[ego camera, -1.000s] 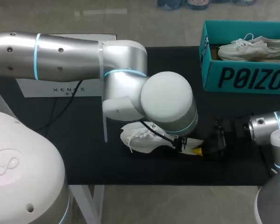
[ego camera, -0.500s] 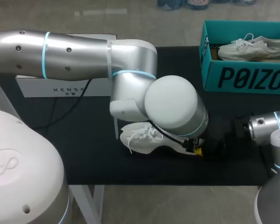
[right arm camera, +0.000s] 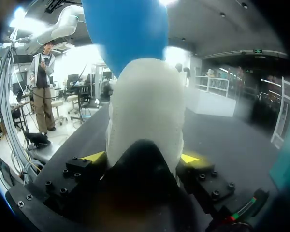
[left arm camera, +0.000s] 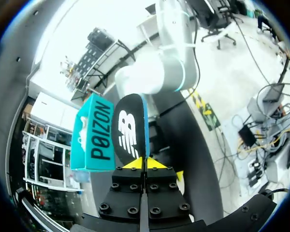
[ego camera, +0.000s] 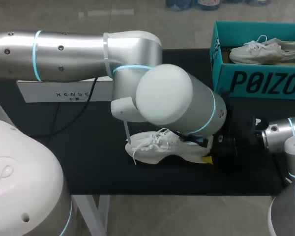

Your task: Take the shoe out of the shoebox, open the shoe tongue, remove and reinsert the insole, then place the shoe into the shoebox

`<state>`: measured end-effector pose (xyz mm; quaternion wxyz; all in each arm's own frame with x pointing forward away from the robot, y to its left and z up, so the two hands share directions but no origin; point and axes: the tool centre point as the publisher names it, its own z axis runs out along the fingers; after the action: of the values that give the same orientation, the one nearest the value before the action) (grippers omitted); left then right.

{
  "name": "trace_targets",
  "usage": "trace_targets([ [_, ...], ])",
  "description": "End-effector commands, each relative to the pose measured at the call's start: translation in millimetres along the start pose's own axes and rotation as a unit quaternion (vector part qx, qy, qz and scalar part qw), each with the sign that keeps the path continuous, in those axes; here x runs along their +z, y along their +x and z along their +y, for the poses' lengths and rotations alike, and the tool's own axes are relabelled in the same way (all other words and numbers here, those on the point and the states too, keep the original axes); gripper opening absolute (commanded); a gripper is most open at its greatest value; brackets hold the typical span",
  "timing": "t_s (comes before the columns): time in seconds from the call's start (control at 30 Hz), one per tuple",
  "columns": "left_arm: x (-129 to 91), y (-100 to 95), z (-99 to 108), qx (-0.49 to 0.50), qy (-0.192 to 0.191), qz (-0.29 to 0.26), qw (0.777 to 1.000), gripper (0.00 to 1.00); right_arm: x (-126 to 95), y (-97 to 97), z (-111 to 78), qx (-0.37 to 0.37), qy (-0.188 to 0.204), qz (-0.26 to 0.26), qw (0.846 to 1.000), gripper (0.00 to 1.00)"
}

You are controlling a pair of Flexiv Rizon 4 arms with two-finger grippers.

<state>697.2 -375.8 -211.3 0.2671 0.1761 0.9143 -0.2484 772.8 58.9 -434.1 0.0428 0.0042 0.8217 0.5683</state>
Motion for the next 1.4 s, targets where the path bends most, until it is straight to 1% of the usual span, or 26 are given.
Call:
trace_targets([
  [0.03, -64, -33.2, 10, -0.008, 0.117, 0.039, 0.992, 0.00, 2, 0.9, -2.3, 0.000, 0.002, -0.001, 1.000, 0.00],
  [0.1, -81, -49.6, 10, -0.018, 0.184, 0.066, 0.981, 0.00, 2, 0.9, -2.3, 0.000, 0.002, -0.001, 1.000, 0.00],
  [0.17, -97, -64.5, 14, -0.023, 0.208, 0.063, 0.976, 0.00, 2, 0.9, -2.3, 0.000, 0.002, -0.001, 1.000, 0.00],
  [0.2, -107, -70.6, 17, -0.018, 0.227, 0.062, 0.972, 0.00, 2, 0.9, -2.3, 0.000, 0.002, -0.001, 1.000, 0.00],
  [0.27, -120, -82.9, 28, -0.020, 0.251, 0.083, 0.964, 0.00, 2, 0.9, -2.3, 0.000, 0.002, -0.001, 1.000, 0.00],
  [0.3, -125, -87.5, 35, -0.025, 0.252, 0.080, 0.964, 0.00, 2, 0.9, -2.3, 0.000, 0.002, -0.001, 1.000, 0.00],
  [1.07, -125, -87.5, 35, -0.025, 0.252, 0.080, 0.964, 0.00, 2, 0.9, -2.3, 0.000, 0.002, -0.001, 1.000, 0.00],
  [1.1, -128, -90.5, 42, -0.038, 0.277, 0.124, 0.952, 0.00, 2, 0.9, -2.3, 0.000, 0.002, -0.001, 1.000, 0.00],
  [1.2, -138, -101.7, 67, -0.070, 0.345, 0.206, 0.913, 0.00, 2, 0.9, -2.3, 0.000, 0.002, -0.001, 1.000, 0.00],
  [1.23, -142, -106.5, 76, -0.084, 0.371, 0.235, 0.895, 0.00, 2, 0.9, -2.3, 0.000, 0.002, -0.001, 1.000, 0.00],
  [1.33, -154, -119.4, 101, -0.125, 0.436, 0.288, 0.843, 0.00, 2, 0.9, -2.3, 0.000, 0.002, -0.001, 1.000, 0.00],
  [1.4, -160, -126.2, 115, -0.145, 0.474, 0.303, 0.814, 0.00, 2, 0.9, -2.3, 0.000, 0.002, -0.001, 1.000, 0.00],
])
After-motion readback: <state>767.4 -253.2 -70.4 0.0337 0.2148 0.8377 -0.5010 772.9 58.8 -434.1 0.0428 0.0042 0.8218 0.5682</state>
